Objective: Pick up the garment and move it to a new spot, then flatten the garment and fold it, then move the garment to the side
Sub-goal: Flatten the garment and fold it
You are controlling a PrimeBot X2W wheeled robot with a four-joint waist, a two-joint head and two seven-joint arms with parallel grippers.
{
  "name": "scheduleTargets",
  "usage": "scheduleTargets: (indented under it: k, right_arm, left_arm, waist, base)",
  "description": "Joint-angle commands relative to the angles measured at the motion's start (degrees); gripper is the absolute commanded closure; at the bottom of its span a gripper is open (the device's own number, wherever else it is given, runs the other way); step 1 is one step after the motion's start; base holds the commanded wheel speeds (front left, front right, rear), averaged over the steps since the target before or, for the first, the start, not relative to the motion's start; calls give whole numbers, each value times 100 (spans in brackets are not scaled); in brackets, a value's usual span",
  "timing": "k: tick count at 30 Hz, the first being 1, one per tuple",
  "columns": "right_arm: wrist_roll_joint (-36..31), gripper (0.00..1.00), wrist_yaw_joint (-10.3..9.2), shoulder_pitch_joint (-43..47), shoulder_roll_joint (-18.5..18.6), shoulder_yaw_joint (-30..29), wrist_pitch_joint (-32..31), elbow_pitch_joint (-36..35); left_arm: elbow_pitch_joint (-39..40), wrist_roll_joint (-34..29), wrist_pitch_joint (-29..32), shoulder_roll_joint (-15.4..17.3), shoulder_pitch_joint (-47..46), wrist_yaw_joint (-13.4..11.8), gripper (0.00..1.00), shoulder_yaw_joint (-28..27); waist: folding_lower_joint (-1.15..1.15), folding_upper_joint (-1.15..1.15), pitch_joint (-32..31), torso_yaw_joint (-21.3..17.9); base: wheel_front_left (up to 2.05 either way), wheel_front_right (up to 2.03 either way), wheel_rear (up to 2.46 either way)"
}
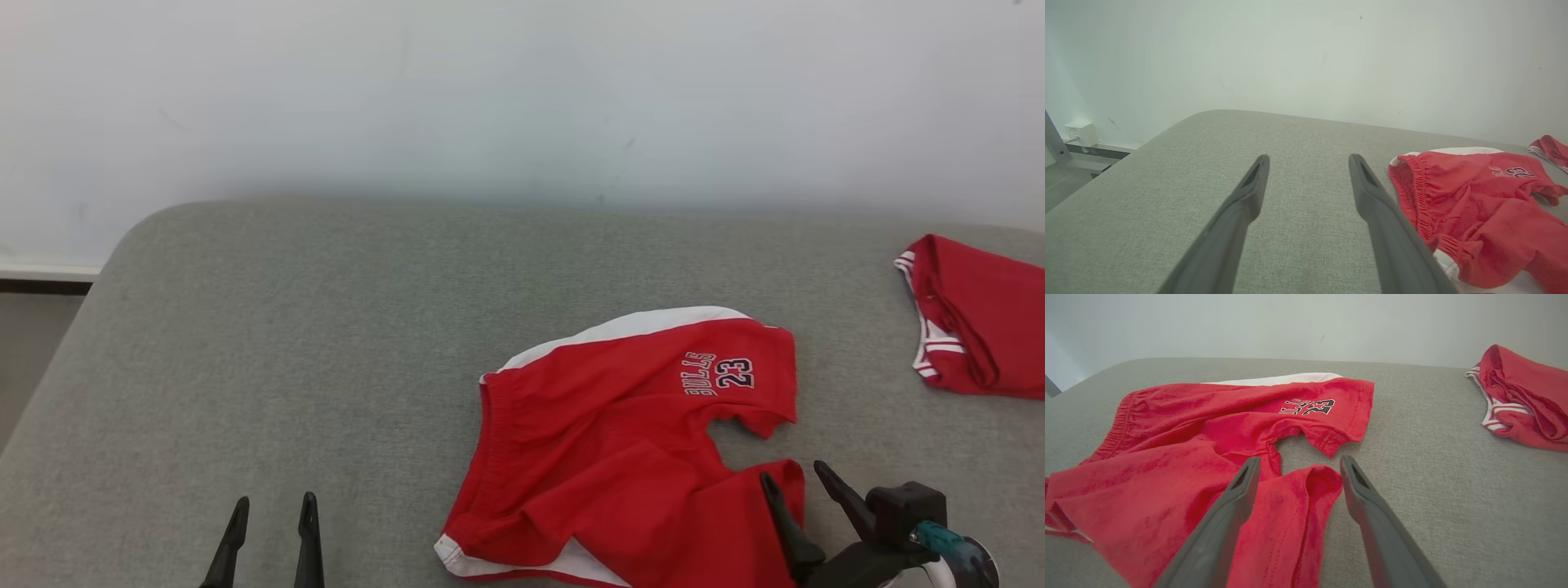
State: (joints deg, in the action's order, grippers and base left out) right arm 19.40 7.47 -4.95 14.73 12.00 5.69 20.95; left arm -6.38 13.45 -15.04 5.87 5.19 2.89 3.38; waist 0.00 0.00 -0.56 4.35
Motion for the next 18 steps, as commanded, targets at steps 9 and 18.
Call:
scheduleTargets:
  k: [9,18]
  right_arm:
    - [160,100,3,-607,68,342,-346,1090]
    - [471,100,3,-1695,119,361,87,1663]
  left_arm:
    - [-108,-122,-18,-148,-197,105,0,-32]
    - [-152,-220,-18,-231,-306,148,0,-67]
  waist:
    - [0,0,227,413]
    - [0,0,301,421]
  base:
    - [0,0,0]
    - [0,0,0]
